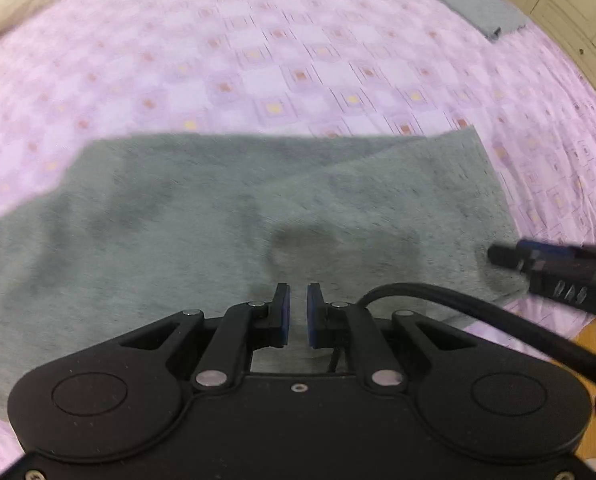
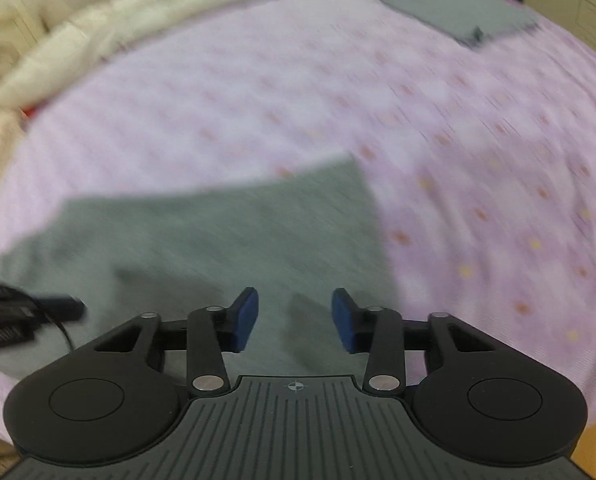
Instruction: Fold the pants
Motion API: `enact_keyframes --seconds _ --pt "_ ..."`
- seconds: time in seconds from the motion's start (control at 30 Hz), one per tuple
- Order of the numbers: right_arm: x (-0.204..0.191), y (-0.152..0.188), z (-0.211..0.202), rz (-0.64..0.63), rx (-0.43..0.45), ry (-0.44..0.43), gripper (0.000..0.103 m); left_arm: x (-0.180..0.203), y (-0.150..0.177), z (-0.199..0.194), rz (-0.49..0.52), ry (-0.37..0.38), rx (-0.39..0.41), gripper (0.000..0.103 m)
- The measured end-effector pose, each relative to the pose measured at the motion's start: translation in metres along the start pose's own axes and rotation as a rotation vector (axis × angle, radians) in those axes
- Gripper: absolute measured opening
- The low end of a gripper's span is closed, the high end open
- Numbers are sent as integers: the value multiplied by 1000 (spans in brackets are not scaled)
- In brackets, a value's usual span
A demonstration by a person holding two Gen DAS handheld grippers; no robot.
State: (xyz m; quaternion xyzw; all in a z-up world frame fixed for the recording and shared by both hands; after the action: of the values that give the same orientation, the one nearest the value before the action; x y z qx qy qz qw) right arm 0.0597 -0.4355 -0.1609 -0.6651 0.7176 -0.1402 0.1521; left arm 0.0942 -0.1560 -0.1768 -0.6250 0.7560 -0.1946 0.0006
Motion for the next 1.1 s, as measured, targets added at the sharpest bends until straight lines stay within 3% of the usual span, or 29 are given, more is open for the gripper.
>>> enact_keyframes --seconds 0.1,0.3,0.43,0.57,0.8,1.1 --pt "8 17 14 -51 -72 13 34 10 5 22 -51 10 -64 12" --pt "7 16 11 -114 -91 -35 34 13 15 48 -73 -70 -124 12" --pt "-1 -7 -4 -157 -20 -79 34 14 15 49 -94 -94 -119 12" --pt "-19 -23 4 -218 -12 -135 34 16 16 47 -118 -121 -107 12" --pt "-35 -1 27 -333 -105 -166 34 12 20 25 -152 -169 -63 13" --pt "-36 6 26 -360 -107 -183 34 -35 29 -16 -221 -216 -9 13"
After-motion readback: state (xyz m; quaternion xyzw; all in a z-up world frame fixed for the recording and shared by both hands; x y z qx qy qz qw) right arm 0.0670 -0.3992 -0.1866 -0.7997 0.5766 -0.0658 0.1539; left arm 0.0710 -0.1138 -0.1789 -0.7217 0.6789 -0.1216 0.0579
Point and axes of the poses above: each gripper's, at about its wrist camera, not at the fingertips, and z roughly the way its jaws point, x to its right, y to its underside, the point moved 8 cm from there along z, roughly the way its jaws point, and after that the axes turned 7 degrees about y, right-handed, at the moved point
